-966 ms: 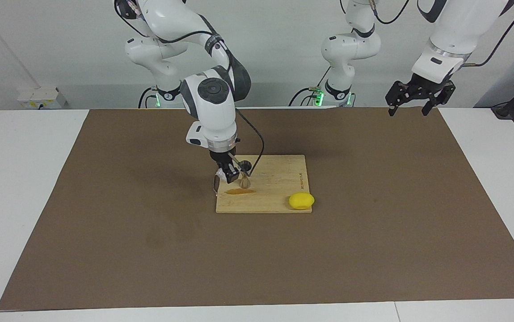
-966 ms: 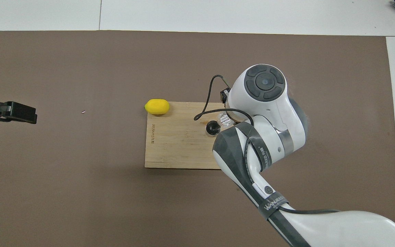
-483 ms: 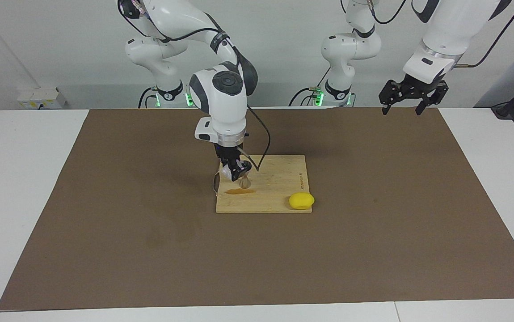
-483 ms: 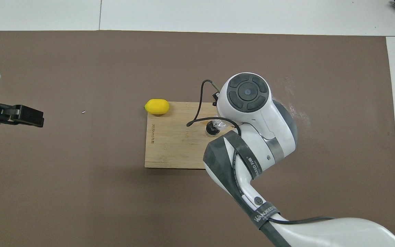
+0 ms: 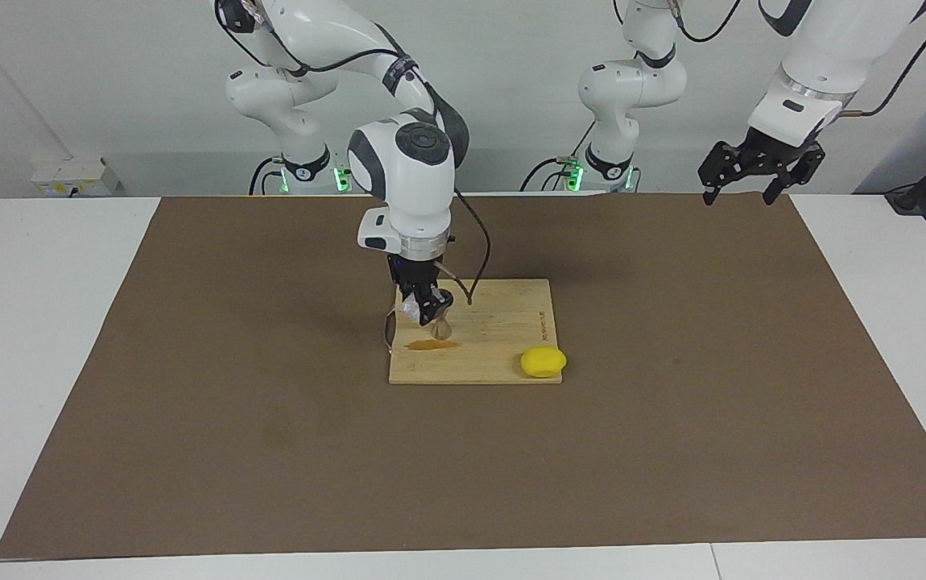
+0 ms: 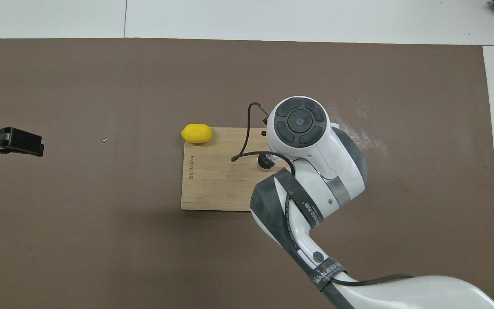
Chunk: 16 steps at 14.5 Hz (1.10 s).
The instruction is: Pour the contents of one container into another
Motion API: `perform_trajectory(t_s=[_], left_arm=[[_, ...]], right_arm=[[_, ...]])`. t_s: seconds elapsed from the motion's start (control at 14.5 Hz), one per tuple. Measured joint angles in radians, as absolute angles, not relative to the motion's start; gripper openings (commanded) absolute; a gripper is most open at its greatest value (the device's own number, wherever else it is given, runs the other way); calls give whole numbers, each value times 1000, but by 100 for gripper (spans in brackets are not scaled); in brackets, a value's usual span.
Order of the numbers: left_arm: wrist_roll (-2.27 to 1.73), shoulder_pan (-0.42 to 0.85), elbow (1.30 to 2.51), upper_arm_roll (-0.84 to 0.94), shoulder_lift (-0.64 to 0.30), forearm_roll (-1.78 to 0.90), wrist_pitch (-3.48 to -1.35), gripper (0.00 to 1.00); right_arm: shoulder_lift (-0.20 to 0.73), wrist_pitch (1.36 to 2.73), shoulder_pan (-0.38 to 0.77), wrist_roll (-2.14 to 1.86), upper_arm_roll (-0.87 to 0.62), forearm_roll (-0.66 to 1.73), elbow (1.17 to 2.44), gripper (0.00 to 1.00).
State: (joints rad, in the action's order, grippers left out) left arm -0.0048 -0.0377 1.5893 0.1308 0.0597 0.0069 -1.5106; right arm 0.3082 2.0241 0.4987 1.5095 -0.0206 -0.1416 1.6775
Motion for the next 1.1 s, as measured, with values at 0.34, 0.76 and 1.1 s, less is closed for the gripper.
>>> perform_trajectory(t_s=[0.34,0.76,1.1], left_arm=[[-5,-34,1595,135,60,7,-1510,100],[-6,-36,1595,131,60,7,-1510,100],[-6,-36,1595,131,60,7,-1510,100]], right_arm=[[308,2024,499,1509,-20,-142,1677,0],[308,2025,499,1509,-20,-142,1677,0],[308,2025,501,1509,-20,-165,1677,0]])
